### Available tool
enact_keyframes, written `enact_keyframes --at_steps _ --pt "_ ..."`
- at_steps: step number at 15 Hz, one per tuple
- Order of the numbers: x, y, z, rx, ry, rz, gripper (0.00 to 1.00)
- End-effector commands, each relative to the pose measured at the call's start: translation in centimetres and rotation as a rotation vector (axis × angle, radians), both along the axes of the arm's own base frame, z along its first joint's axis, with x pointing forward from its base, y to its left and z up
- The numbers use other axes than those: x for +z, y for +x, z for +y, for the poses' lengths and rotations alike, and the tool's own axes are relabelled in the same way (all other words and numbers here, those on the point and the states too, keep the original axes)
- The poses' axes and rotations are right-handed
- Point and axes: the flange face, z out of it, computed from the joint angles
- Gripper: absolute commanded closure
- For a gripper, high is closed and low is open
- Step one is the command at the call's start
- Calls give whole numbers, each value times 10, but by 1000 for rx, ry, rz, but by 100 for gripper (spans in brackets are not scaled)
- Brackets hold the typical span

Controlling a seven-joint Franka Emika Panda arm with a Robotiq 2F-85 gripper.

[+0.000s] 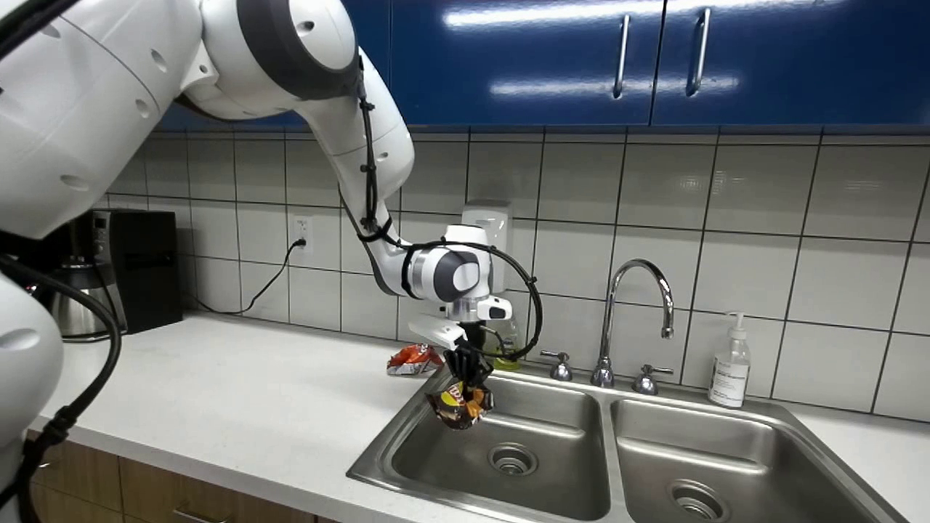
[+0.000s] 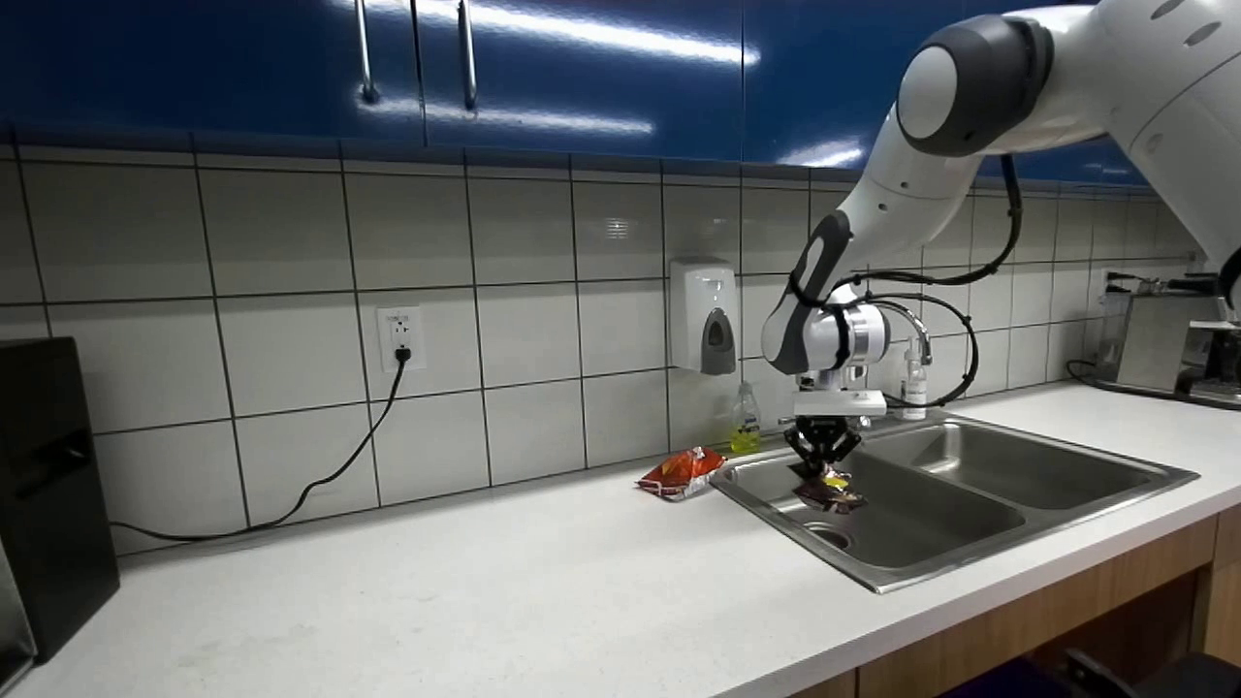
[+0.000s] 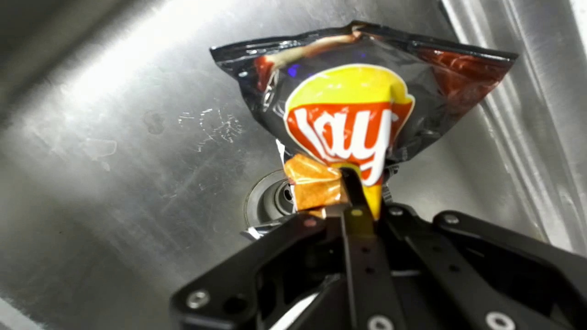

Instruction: Remove the packet from the sink

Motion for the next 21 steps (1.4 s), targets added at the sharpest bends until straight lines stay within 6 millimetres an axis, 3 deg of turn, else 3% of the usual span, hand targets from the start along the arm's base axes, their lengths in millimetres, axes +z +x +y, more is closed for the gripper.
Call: enact_keyframes --at_steps 1,5,10,14,21 --pt "46 -33 16 18 -10 6 100" --pt "74 -57 35 70 -22 12 100" --pt "87 -79 77 167 -28 46 100" --pt "80 -89 132 266 -32 88 100" --pt "49 -100 239 416 -46 146 100"
